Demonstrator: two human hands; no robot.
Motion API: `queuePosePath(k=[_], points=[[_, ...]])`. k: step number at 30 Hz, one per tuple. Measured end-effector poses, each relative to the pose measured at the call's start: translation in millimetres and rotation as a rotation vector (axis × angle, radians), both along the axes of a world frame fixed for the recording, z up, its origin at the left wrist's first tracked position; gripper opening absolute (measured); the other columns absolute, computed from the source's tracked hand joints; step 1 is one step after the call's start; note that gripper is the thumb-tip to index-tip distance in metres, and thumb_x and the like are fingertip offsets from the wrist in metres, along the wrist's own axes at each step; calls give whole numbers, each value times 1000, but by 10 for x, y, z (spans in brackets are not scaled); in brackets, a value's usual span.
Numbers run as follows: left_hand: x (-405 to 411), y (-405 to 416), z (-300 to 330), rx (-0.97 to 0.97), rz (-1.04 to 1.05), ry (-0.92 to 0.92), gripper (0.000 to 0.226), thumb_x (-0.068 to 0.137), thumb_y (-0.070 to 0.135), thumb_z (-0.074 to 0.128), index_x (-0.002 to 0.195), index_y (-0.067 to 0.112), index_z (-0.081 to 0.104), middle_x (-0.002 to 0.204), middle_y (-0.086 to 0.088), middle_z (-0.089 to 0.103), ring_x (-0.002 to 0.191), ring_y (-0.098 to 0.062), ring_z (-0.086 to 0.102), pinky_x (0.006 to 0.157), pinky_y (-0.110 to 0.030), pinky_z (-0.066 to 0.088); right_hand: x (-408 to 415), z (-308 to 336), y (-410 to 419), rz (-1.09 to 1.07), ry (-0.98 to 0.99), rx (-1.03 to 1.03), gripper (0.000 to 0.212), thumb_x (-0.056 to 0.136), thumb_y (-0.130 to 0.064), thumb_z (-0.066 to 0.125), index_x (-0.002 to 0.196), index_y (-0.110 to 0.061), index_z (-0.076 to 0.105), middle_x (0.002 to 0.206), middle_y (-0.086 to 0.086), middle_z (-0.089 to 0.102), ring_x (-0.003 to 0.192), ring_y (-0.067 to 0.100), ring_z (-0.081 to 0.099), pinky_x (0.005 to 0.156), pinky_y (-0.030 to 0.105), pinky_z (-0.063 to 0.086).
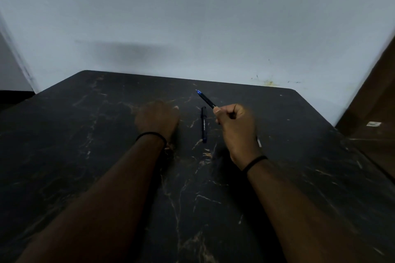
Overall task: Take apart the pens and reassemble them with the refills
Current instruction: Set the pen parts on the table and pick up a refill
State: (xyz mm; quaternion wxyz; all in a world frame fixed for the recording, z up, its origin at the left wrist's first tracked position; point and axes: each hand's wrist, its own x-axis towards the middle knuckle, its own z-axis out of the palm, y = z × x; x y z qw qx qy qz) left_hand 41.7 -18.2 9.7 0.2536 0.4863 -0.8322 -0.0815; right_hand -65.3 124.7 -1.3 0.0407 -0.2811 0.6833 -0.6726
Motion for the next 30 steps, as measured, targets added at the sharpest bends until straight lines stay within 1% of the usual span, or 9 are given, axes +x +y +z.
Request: queuePosePath(k=[5,8,16,19,21,23,26,28,30], points=[[34,-17,-35,-26,-35,-201,45,99,47,41,121,16,66,131,-15,59,117,-38,56,97,-45,42,29,-12,8,19,37,57,18,90,-26,71,77,-20,62,75,-1,68,69,11,59,68,27,48],[23,-28,-28,-17,-47,-219,37,99,33,41,114,12,67,127,-16,60,113,-37,58,92,-43,44,55,-4,19,30,56,88,19,90,-26,71,74,-22,61,75,-2,68,70,11,60,69,27,48],[-21,-13,-27,20,-44,-74,26,95,19,51,105,3,68,116,-19,66,107,-35,62,86,-39,49,99,45,51,33,105,138,15,90,-25,72,80,-15,67,80,2,71,73,12,63,67,27,48],[-39,-83,-8,143,-40,103,27,97,24,53,102,3,70,105,-16,70,86,-27,66,67,-29,47,102,53,64,36,103,142,15,91,-25,72,84,-12,68,81,3,71,73,12,63,64,22,45],[-74,-112,-7,307,-85,396,21,98,20,54,99,5,69,97,-12,72,67,-19,63,50,-22,45,108,53,69,46,97,128,15,91,-23,72,84,-11,68,81,4,71,73,13,64,64,21,45],[-100,-71,6,547,-117,732,14,101,15,50,107,8,60,96,-7,71,54,-14,60,36,-19,40,111,48,70,53,94,129,14,91,-24,72,84,-12,68,80,3,72,73,14,64,64,22,47],[-92,-40,26,741,-174,976,16,103,10,43,116,12,54,96,-5,72,44,-8,57,35,-18,36,109,42,56,70,89,125,13,90,-23,73,82,-14,68,79,4,72,74,18,67,67,27,52],[-70,-47,46,826,-216,1065,19,103,10,42,116,14,55,97,-5,74,43,-6,57,36,-19,37,103,38,44,85,84,114,14,89,-21,74,78,-15,68,77,6,71,73,19,67,68,31,54],[-58,-63,46,906,-251,1123,20,103,10,41,116,15,56,96,-4,74,44,-6,57,38,-19,37,106,29,38,99,92,123,16,89,-22,74,75,-17,67,74,4,70,69,16,65,65,27,51]])
